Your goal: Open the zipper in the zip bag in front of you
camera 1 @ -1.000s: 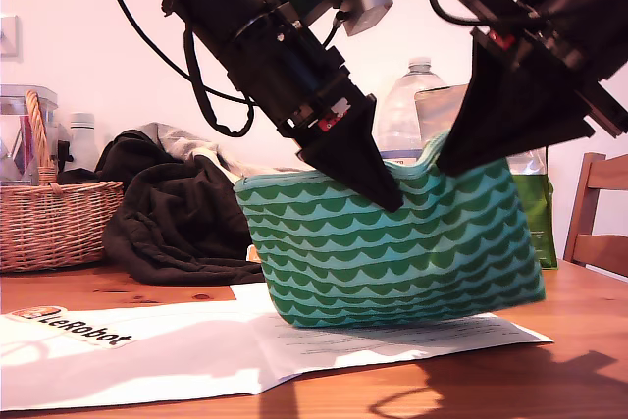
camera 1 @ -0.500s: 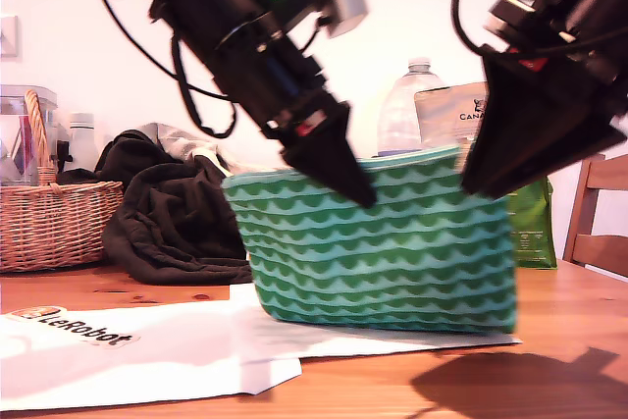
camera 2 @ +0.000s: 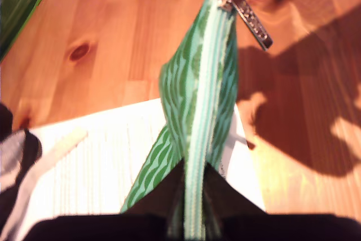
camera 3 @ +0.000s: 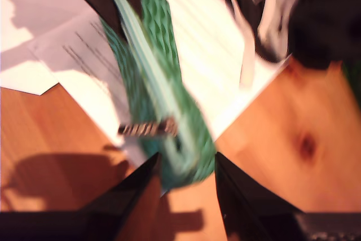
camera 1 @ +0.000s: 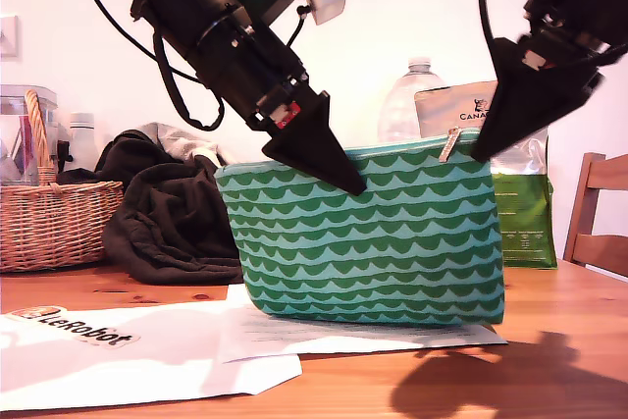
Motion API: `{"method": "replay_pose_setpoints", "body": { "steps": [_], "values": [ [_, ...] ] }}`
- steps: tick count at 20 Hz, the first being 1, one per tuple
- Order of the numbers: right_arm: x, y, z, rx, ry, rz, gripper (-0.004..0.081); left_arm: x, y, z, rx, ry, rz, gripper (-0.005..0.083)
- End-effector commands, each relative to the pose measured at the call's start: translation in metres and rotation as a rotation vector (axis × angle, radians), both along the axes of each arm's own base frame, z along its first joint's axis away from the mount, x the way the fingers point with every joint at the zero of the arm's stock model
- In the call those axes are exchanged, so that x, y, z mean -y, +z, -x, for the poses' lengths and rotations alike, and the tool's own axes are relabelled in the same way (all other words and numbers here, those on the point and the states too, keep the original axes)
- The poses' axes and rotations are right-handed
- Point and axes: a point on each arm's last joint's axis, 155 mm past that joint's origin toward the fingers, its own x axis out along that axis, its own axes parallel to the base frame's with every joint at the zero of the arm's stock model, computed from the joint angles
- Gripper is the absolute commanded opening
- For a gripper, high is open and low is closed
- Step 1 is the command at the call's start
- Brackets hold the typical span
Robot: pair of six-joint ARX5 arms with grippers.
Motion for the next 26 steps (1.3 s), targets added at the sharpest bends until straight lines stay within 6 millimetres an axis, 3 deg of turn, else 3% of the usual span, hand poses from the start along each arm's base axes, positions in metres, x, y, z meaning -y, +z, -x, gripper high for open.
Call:
{"method": "replay_pose_setpoints", "body": {
  "steps": [1,4,9,11,14,17,19,23,24,25,26],
  "values": [
    [-0.005,0.002,-0.001,0.033,0.047,0.02,0.0287,0.002,0.017,0.0,0.045,-0.028,0.027,-0.0019],
    [-0.01,-0.001,0.004,0.013,0.087,0.008,0.027,0.002,0.019,-0.002,0.053,-0.027,0.033,-0.0019],
    [-0.012,-0.025,0.015,-0.102,0.109,0.015,0.0115,0.003,0.023,-0.006,0.069,-0.022,0.046,-0.0019],
    [-0.014,-0.024,0.014,-0.095,0.112,0.009,-0.0001,0.003,0.023,-0.005,0.067,-0.022,0.046,-0.0019],
    [-0.016,-0.02,0.011,-0.081,0.103,-0.009,-0.0013,0.003,0.024,-0.006,0.069,-0.017,0.048,-0.0005],
    [-0.016,-0.02,0.011,-0.088,0.094,-0.016,-0.0013,-0.001,0.036,-0.01,0.101,0.0,0.058,0.0141],
    [-0.016,-0.02,0.011,-0.087,0.094,-0.016,-0.0013,-0.005,0.049,-0.013,0.138,0.022,0.061,0.0168],
    [-0.016,-0.02,0.011,-0.087,0.094,-0.016,-0.0013,-0.018,0.072,-0.009,0.128,0.096,0.072,0.0147],
    [-0.016,-0.02,0.011,-0.088,0.094,-0.016,-0.0013,-0.021,0.076,-0.003,0.083,0.123,0.087,0.0089],
    [-0.016,-0.02,0.011,-0.088,0.094,-0.016,-0.0013,-0.023,0.081,0.005,0.027,0.144,0.108,-0.0031],
    [-0.016,-0.02,0.011,-0.088,0.094,-0.016,-0.0013,-0.024,0.086,0.011,-0.033,0.157,0.138,-0.0019]
  ]
}}
